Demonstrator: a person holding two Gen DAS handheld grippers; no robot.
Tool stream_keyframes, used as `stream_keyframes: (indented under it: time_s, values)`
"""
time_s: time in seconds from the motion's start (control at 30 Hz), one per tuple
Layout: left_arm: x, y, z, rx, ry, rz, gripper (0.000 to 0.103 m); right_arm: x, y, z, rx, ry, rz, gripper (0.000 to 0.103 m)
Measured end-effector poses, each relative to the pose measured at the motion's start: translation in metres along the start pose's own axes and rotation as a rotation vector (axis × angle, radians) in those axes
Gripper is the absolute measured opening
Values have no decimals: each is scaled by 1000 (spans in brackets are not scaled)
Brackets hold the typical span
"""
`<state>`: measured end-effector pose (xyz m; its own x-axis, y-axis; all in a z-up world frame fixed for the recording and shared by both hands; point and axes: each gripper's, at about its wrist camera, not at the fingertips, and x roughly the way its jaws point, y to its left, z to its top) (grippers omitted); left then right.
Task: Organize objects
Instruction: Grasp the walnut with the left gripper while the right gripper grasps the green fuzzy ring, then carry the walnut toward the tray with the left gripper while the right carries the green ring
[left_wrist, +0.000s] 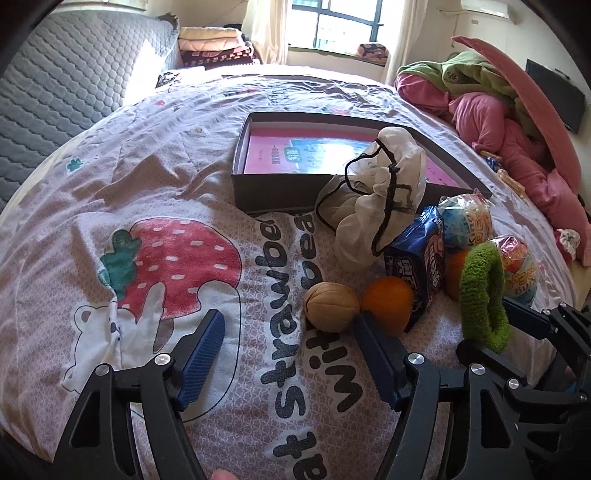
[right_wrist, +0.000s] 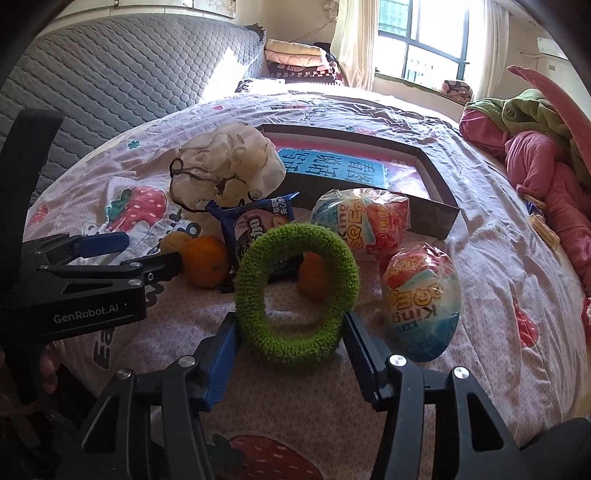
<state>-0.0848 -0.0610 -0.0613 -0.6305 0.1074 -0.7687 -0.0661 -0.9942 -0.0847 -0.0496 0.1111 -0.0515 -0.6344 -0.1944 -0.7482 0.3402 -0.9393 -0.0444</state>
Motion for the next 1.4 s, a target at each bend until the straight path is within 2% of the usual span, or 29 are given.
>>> stream_keyframes:
  time_s: [0.13,0.3,0.5,0.67,0.8,1.13,1.4]
  values:
    - [6,-3,5,26,3,-30,65,3,7,1,-51,1,-22,53]
    - [15,-9,7,55,30,-72,44,9,14,0,-108,5,-36,47]
    - [25,-12,10,70,45,-87,34,12,14,2,-138,4,-28,42]
    - [26,-10,11,58,49,-99,34,16,11,6,-133,2,7,31]
    - [23,-9,9,41,45,-109,34,16,9,6,-122,-5,16,28]
    - [12,-7,6,7,35,-133,34,3,-7,7,-11,-38,89,25]
    - [2,-8,5,-2,19,-137,34,-13,-12,9,11,-81,96,25]
